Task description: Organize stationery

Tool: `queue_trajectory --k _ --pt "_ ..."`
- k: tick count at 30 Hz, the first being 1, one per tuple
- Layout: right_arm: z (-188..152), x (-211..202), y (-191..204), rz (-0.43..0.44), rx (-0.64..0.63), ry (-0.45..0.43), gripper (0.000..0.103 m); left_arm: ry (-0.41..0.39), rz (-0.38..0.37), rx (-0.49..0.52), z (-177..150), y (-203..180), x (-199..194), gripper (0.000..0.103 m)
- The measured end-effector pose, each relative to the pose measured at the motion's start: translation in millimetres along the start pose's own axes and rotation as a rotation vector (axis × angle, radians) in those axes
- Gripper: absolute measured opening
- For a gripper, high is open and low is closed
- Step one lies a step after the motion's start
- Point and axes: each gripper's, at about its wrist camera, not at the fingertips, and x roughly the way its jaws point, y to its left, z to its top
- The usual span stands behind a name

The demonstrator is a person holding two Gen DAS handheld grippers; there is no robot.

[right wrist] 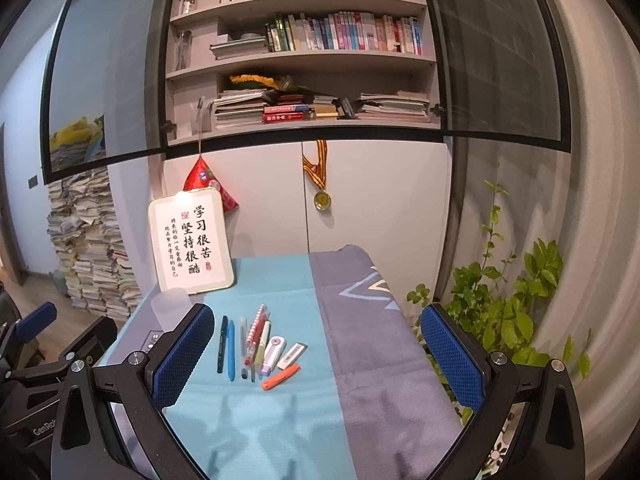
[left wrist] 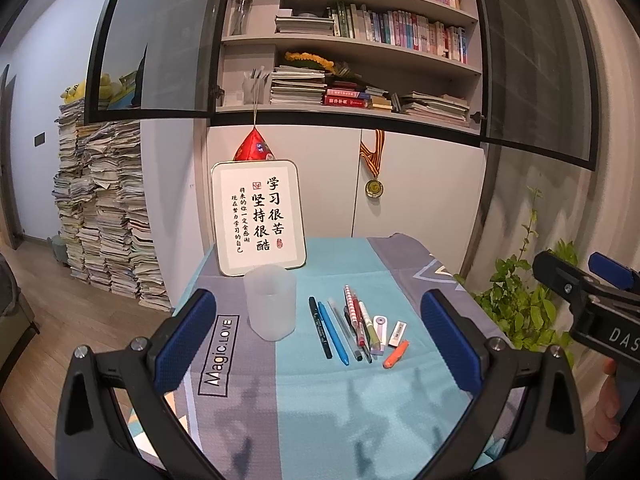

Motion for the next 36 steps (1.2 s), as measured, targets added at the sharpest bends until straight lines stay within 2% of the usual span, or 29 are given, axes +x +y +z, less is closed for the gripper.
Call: queue_trajectory --k 6,12,29,36 --pt "-1 1 0 0.0 0.004 0.006 0.103 -0.002 0.016 -0.024 -1 3 3 0.102" --pt "-4 6 -3 0.001 0.018 0.022 0.103 -0.005 -0.004 -0.037 -2 2 4 0.102" --pt "-9 32 -8 0.011 0.047 0.089 0.103 0.063 -0.029 0.005 -16 -5 28 0.102" --pt "-13 49 -7 0.016 0.051 0.131 0.103 0.095 -0.019 -0.013 -18 -1 42 0.102"
